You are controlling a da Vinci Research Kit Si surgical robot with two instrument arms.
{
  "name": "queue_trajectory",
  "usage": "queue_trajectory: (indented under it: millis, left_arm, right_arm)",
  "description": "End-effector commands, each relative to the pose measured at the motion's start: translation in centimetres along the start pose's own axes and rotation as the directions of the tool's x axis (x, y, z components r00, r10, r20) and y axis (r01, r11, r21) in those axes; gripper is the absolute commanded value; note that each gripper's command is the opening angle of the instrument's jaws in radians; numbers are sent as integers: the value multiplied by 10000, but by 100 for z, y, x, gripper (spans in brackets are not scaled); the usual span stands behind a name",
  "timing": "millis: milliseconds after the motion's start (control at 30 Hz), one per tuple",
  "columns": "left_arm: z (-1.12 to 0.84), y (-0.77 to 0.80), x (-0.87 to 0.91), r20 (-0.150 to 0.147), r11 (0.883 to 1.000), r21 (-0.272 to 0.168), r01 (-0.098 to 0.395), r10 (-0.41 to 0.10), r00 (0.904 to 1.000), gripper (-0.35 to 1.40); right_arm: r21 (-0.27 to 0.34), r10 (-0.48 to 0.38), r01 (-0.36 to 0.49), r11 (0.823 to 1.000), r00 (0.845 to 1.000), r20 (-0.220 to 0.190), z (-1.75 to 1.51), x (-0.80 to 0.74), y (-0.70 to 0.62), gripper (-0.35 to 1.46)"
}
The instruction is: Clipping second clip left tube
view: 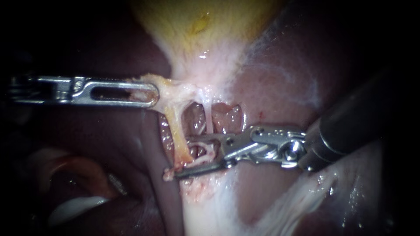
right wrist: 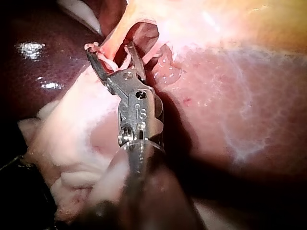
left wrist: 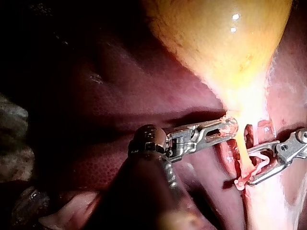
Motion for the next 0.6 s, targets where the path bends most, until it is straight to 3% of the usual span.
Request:
queue_trajectory:
  millis: [33, 467, 600]
  left_arm:
    - [0, 0, 0, -1, 10000, -3, 0, 0, 10000, -35]
    - [1, 0, 0, 4, 10000, -7, 3, -3, 10000, -35]
    - [1, 0, 0, 4, 10000, -7, 3, -3, 10000, -35]
  right_arm:
    - [84, 83, -83, 9999, 9999, -67, 2, -1, -1, 48]
    - [1434, 1059, -964, 9850, 9926, -599, 23, 8, -3, 46]
    - [1456, 1251, -1158, 9825, 9905, -566, 26, 8, -2, 45]
